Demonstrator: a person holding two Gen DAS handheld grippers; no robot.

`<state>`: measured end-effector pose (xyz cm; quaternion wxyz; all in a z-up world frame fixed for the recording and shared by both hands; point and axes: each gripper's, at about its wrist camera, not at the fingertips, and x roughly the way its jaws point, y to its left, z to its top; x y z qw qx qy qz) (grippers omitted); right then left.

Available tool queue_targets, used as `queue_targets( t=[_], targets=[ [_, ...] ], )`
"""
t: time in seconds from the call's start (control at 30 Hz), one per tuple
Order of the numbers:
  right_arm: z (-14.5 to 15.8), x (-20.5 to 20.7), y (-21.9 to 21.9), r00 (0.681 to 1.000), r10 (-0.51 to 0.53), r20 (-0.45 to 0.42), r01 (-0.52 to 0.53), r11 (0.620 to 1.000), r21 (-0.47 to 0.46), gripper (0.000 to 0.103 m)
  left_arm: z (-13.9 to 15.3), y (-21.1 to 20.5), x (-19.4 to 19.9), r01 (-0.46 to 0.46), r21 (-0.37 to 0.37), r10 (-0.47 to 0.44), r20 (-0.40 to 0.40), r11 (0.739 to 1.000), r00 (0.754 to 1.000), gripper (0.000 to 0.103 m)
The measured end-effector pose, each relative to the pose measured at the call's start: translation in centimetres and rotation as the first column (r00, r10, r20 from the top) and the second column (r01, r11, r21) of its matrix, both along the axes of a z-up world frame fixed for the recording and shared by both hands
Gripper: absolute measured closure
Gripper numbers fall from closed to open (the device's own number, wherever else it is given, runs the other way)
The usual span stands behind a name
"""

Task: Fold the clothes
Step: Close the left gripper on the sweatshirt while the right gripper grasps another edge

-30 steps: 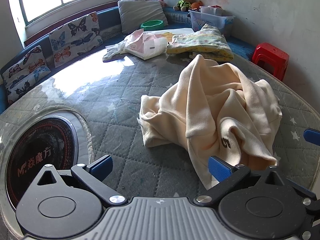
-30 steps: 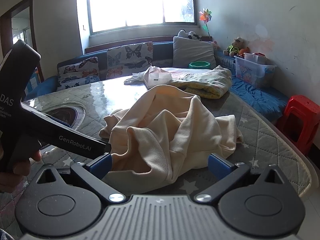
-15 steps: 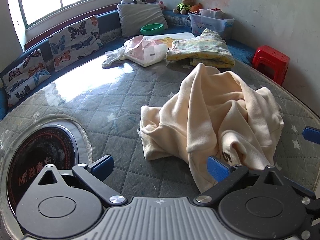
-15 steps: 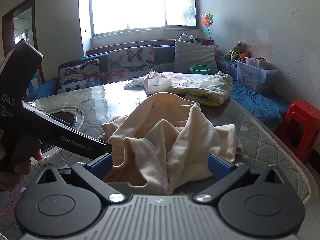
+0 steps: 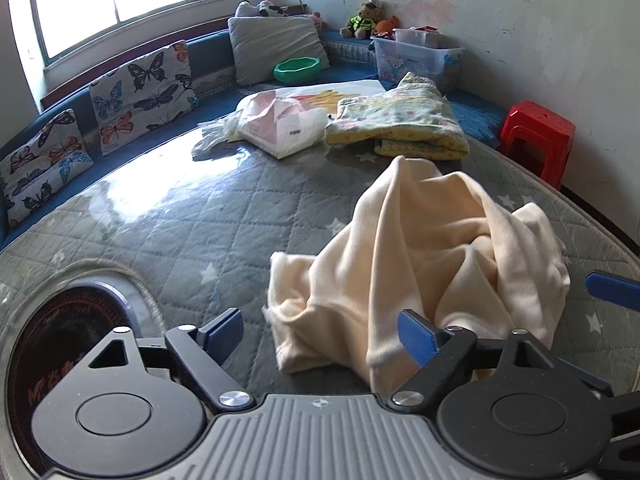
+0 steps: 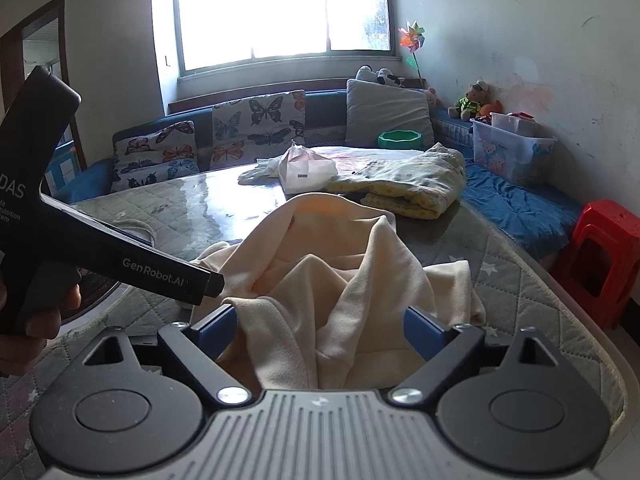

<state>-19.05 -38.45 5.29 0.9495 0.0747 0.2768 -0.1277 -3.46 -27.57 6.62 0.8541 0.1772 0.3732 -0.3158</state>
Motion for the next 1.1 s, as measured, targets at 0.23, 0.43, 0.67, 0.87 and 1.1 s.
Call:
queue_targets(
  t=[0.23,0.43,0.67,0.87,1.1],
  targets=[
    [-0.4,1.3,-1.9,0.999,-0.031,-0.009,0.031,0.999,0.024,0.023,-0.1,-1.8,0.8,0.042,-0.017,-0.042,-0.002,0.999,0.999,0.025],
    [-0.5,2.6,-3.4,0.999,-0.041,-0.018,0.042,0.998,0.042,0.036,-0.5,-2.5,1.3,0.065,-0.016,-0.065,-0.018,0.998,0.998,0.045],
    [-0.8,3.8,-4.1,0.999,-0.027,-0.028,0.028,0.998,0.049,0.052,-0.2,-2.8,1.6,0.077,-0.037,-0.078,-0.032,0.996,0.996,0.057],
    [-1.0,4.9,-4.9,0.999,-0.024,-0.043,0.027,0.997,0.067,0.071,0.0,-3.5,2.0,0.095,-0.049,-0.097,-0.034,0.994,0.995,0.057],
    [-1.2,4.4,-5.1,0.998,-0.030,-0.047,0.032,0.998,0.051,0.096,-0.3,-2.9,2.3,0.102,-0.070,-0.106,-0.054,0.992,0.993,0.095]
  ],
)
